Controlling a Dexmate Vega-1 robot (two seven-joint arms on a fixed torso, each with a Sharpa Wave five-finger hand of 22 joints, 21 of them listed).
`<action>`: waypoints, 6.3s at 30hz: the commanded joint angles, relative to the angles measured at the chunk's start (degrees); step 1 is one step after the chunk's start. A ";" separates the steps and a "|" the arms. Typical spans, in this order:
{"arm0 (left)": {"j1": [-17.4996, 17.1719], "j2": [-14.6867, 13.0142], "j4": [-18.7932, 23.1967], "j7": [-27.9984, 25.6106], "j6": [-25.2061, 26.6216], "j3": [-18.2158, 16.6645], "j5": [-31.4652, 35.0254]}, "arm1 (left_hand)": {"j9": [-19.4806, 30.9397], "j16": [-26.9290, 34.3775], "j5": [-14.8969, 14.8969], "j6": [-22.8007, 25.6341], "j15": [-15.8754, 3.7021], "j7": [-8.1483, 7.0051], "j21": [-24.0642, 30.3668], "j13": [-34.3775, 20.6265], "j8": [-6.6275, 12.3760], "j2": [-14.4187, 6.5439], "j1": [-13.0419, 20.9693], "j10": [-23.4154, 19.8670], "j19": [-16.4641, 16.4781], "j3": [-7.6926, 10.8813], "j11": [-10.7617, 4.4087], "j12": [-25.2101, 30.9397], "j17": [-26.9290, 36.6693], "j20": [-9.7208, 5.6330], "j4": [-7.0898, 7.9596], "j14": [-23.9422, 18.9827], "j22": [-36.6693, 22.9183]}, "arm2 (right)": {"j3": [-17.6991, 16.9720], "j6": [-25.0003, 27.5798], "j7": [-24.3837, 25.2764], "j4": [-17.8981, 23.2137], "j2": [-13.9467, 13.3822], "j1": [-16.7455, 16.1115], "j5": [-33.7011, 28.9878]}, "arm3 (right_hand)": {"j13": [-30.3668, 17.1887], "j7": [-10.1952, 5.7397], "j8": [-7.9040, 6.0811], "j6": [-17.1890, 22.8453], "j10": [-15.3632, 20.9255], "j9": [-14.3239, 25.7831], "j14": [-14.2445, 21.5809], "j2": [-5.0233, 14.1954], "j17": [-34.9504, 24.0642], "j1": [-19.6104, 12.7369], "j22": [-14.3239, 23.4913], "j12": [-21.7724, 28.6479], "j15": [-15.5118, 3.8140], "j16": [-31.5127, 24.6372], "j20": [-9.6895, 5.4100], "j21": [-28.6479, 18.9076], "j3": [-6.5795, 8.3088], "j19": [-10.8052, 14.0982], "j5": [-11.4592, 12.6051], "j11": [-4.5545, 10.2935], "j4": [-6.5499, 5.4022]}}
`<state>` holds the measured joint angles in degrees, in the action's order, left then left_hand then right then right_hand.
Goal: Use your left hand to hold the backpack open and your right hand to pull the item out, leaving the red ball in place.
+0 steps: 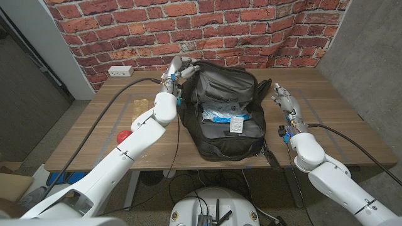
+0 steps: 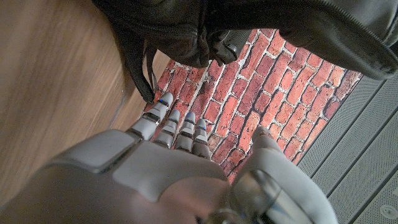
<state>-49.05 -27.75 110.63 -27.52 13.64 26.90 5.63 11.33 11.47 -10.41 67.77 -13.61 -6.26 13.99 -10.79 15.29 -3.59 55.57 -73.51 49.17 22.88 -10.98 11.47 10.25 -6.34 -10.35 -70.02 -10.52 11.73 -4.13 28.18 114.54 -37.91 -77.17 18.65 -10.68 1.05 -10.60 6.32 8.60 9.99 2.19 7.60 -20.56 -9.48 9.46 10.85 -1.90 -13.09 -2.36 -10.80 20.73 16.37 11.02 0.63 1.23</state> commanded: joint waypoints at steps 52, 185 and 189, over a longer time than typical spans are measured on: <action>9.77 6.80 -11.49 0.51 -2.88 2.52 -19.22 | 0.22 -0.13 -0.25 0.65 -0.08 1.39 0.16 -0.39 0.17 -0.85 0.36 -1.25 1.37 1.47 -0.26 0.15 0.16 -5.30 0.51 -1.44 -0.06 | 1.51 16.85 10.17 18.96 1.71 -13.42 -22.54 | -0.87 0.50 -1.53 5.65 7.28 0.52 7.73 -3.66 2.18 -5.35 0.15 2.13 -0.19 -1.89 0.18 -0.86 0.23 6.25 -0.65 -0.40 7.19; 6.43 10.52 -13.97 -3.55 -8.00 -0.12 -32.10 | 0.47 -0.44 -0.26 0.58 -0.08 1.98 -0.59 -0.55 -0.04 -0.65 0.42 -1.77 2.21 2.61 0.25 0.08 0.14 -5.33 0.47 -2.60 -0.05 | 26.53 42.58 -63.76 25.39 -9.23 19.59 -81.06 | -1.65 0.50 -0.05 -0.56 4.17 0.82 9.39 -7.32 2.67 -26.23 0.20 0.01 -2.08 -1.86 0.40 0.48 3.32 5.95 -0.36 2.48 8.88; 6.44 10.57 -14.16 -3.50 -8.34 -0.13 -32.12 | 0.48 -0.44 -0.26 0.60 -0.08 1.94 -0.61 -0.55 -0.03 -0.65 0.42 -1.68 2.22 2.64 0.19 0.04 0.14 -5.33 0.47 -2.62 -0.05 | 26.78 42.49 -66.57 24.78 -8.37 20.33 -82.56 | -1.65 0.51 -0.10 -0.57 4.08 0.82 9.18 -7.37 2.74 -26.34 0.20 0.03 -1.92 -1.74 0.41 0.46 3.31 5.90 -0.38 2.46 8.85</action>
<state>-42.53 -17.34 96.80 -30.88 5.60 26.79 -26.25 11.59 11.41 -10.30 67.55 -13.70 -4.61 13.54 -11.08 14.87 -3.66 55.82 -74.64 50.80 23.90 -10.45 11.28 10.25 -6.74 -11.37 -72.16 -10.41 38.01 39.03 -32.16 140.80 -48.45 -58.32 -60.23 -12.25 1.45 -10.59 6.11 12.93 10.52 11.86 0.39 -17.79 -35.22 9.46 10.81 -2.18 -15.02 -1.75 -10.54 23.64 22.50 10.37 3.34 10.31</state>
